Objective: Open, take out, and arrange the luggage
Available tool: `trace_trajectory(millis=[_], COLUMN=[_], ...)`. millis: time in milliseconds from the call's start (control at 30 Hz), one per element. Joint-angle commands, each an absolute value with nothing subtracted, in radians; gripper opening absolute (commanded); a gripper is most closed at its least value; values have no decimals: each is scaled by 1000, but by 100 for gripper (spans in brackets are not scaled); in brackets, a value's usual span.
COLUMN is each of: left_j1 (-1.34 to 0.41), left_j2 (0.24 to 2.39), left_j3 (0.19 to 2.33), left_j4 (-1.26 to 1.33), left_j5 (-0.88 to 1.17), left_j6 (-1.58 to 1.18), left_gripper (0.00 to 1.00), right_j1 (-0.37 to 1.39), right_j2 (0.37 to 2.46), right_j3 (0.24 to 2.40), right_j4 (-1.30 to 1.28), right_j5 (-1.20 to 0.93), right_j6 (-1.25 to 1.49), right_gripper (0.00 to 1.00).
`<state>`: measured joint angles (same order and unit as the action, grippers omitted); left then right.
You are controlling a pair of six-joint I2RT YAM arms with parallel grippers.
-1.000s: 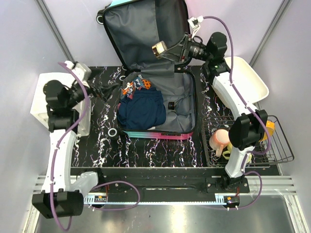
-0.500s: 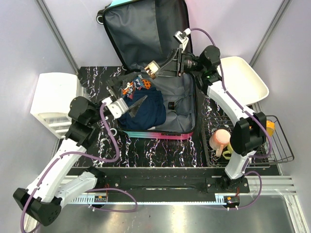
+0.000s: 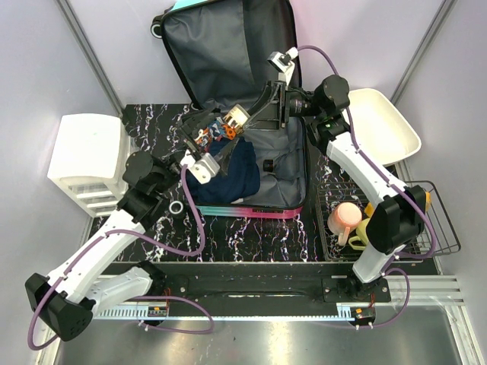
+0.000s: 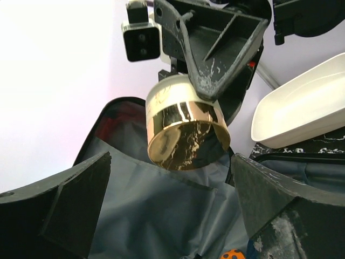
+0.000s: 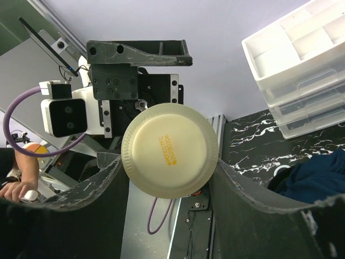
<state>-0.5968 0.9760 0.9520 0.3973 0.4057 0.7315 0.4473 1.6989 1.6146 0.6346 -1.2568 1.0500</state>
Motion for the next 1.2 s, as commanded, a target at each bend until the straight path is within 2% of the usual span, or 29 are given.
trace_trajectory(millis=[0, 333, 600, 800, 867, 900, 933, 1000, 1100, 1167], left_j1=[-621, -647, -647, -647, -646, -646, -647, -647, -643, -632], left_j2=[965, 989, 994, 983, 974, 973, 970, 963, 939, 916], left_j3=[947, 971, 1009, 1034, 1045, 1051, 1067, 1087, 1126, 1155], left_j4=[485, 462, 425, 365, 322, 304, 258, 192, 27, -107], left_j5=[406, 408, 397, 396, 396, 396, 399, 387, 373, 351], left_j6=[788, 787, 765, 738, 723, 715, 701, 683, 681, 657], left_gripper=[96, 82, 63, 53, 45, 42, 39, 30, 21, 18], right_j1=[462, 485, 495, 499, 499, 497, 497, 497, 485, 460], right_j2=[1663, 1678, 1680, 1686, 1684, 1684, 1684, 1687, 1690, 1683], right_j3=[1626, 1629, 1617, 1617, 1617, 1615, 1617, 1626, 1637, 1635], right_j4=[681, 683, 680, 670, 657, 647, 634, 626, 589, 540], right_j5=[-1255, -1256, -1258, -1246, -1232, -1224, -1220, -1220, -1206, -1169], right_j6=[1042, 1040, 1039, 1040, 1039, 1035, 1029, 1025, 996, 956], right_gripper=[27, 27, 27, 28, 43, 53, 71, 87, 97, 100])
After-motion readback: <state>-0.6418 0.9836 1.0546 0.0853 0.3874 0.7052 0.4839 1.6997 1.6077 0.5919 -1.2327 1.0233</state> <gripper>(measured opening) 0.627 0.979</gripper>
